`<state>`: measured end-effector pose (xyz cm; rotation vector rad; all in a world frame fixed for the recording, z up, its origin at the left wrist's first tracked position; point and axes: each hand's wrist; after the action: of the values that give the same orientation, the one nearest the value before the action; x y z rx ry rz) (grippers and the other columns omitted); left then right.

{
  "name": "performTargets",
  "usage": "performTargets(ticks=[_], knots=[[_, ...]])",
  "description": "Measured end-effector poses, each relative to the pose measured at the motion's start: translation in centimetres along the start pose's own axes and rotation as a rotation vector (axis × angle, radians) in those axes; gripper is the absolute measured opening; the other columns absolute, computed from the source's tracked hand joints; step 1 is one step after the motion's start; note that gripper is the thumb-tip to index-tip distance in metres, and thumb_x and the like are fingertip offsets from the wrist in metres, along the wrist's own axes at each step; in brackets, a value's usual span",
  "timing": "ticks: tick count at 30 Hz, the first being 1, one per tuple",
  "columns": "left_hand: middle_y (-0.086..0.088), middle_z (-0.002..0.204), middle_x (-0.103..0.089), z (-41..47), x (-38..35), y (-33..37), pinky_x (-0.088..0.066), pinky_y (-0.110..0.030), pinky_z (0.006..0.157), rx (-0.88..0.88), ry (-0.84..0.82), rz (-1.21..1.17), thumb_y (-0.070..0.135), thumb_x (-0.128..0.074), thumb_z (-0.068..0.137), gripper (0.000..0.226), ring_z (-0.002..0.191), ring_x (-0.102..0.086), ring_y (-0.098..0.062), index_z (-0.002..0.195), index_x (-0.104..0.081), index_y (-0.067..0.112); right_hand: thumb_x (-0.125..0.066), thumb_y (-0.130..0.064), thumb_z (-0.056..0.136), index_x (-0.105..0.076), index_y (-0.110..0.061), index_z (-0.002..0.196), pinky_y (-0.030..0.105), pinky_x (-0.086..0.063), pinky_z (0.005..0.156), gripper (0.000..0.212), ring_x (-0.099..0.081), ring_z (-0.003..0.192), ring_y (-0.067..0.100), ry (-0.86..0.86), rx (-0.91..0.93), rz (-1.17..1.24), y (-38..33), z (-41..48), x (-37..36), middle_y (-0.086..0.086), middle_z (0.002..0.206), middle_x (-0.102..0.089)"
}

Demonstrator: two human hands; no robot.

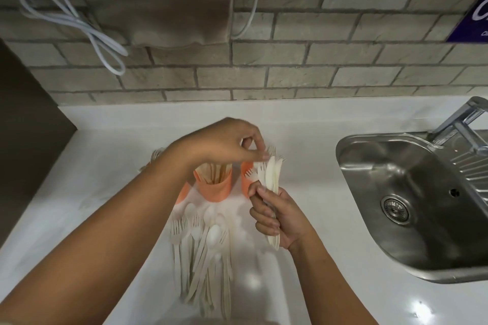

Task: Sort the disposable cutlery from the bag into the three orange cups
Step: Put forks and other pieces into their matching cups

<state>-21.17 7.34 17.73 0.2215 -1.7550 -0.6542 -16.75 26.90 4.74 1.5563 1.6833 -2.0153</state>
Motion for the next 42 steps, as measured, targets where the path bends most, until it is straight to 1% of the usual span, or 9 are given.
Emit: performTargets(ticks=[6,14,19,24,28,32,34,38,42], knots=[[0.015,0.088,-0.068,0.3,-0.8,-0.9,-0.039,-0.008,0.066,-0.002,0.009,-0.135,0.042,-0.078,0.089,0.013,0.073,-0.059,0.010,0.092,-0.076,0.030,-0.057,-0.021,0.102,-0.065,-0.008,0.096,0.017,-0.018,0.034,0.016,-0.022,0.038,0.005,0.034,0.004,-0.023,0.0,0.2,0.1,-0.002,0.055,-0.034],[0.010,0.089,-0.069,0.9,2.6,-2.4,-0.038,-0.005,0.067,-0.076,0.582,-0.140,0.031,-0.072,0.097,0.013,0.078,-0.061,0.006,0.096,-0.075,0.018,-0.062,-0.019,0.101,-0.065,-0.005,0.095,0.016,-0.024,0.033,0.015,-0.021,0.037,0.007,0.085,-0.087,-0.102,1.5,-0.3,0.8,0.000,0.056,-0.029],[0.012,0.089,-0.067,1.6,-0.1,-3.1,-0.054,-0.035,0.078,-0.077,0.567,0.039,0.035,-0.069,0.097,0.010,0.084,-0.063,-0.008,0.096,-0.072,0.026,-0.062,-0.018,0.101,-0.065,-0.005,0.094,0.016,-0.023,0.033,0.014,-0.022,0.037,0.006,0.084,-0.113,-0.123,2.1,-0.2,0.2,0.000,0.056,-0.028],[0.016,0.109,-0.054,0.6,-3.6,-1.9,-0.052,-0.035,0.081,0.075,0.183,0.291,0.054,-0.054,0.101,0.035,0.087,-0.057,-0.008,0.132,-0.060,0.038,-0.062,-0.021,0.100,-0.063,-0.007,0.091,0.016,-0.019,0.034,0.017,-0.020,0.038,0.006,0.087,-0.100,-0.146,1.6,-0.1,-0.7,-0.002,0.055,-0.029],[0.013,0.106,-0.061,-0.9,-2.8,-0.1,-0.044,-0.027,0.074,0.140,0.292,-0.199,0.064,-0.059,0.094,0.050,0.081,-0.059,-0.002,0.135,-0.053,0.037,-0.069,-0.028,0.097,-0.054,-0.007,0.073,0.015,-0.021,0.034,0.035,-0.023,0.039,0.005,-0.016,-0.095,-0.109,0.9,-0.1,-1.5,-0.002,0.056,-0.033],[0.002,0.092,-0.069,-3.9,-2.9,-0.2,-0.045,-0.021,0.068,0.110,0.024,-0.520,0.057,-0.072,0.088,0.047,0.070,-0.062,-0.006,0.118,-0.068,0.021,-0.066,-0.024,0.098,-0.059,-0.004,0.073,0.012,-0.022,0.036,0.032,-0.021,0.041,0.007,-0.169,-0.081,-0.102,-0.1,0.7,-4.0,0.001,0.058,-0.038],[-0.015,0.089,-0.074,-5.2,-3.9,-1.1,-0.048,-0.032,0.075,0.075,-0.014,-0.617,0.053,-0.067,0.094,0.043,0.078,-0.064,-0.016,0.102,-0.075,0.011,-0.065,-0.021,0.098,-0.061,-0.004,0.076,0.012,-0.024,0.036,0.028,-0.026,0.040,0.006,-0.176,-0.095,-0.140,-0.1,1.5,-5.3,0.002,0.059,-0.038],[-0.004,0.070,-0.070,-7.5,-4.4,-2.0,-0.050,-0.027,0.069,0.090,0.188,-0.706,0.032,-0.055,0.106,0.040,0.068,-0.063,-0.009,0.091,-0.066,-0.003,-0.060,-0.017,0.100,-0.065,-0.004,0.081,0.020,-0.024,0.037,0.024,-0.040,0.041,0.009,-0.108,-0.163,-0.224,1.4,2.4,-7.4,0.007,0.062,-0.046],[-0.005,0.070,-0.058,-9.9,-3.8,-3.1,-0.045,-0.033,0.073,0.222,0.449,-0.909,0.028,-0.054,0.108,0.030,0.069,-0.058,-0.022,0.085,-0.064,0.011,-0.062,-0.023,0.097,-0.051,-0.017,0.068,0.023,-0.018,0.040,0.032,-0.025,0.043,0.013,0.026,-0.261,-0.466,3.5,2.6,-9.3,0.004,0.058,-0.033]])
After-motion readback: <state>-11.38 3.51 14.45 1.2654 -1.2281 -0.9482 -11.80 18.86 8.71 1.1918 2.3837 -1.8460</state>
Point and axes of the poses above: each hand's wrist, its own z-axis towards the middle knuckle, its own x-axis out of the back of the hand, y = z × x
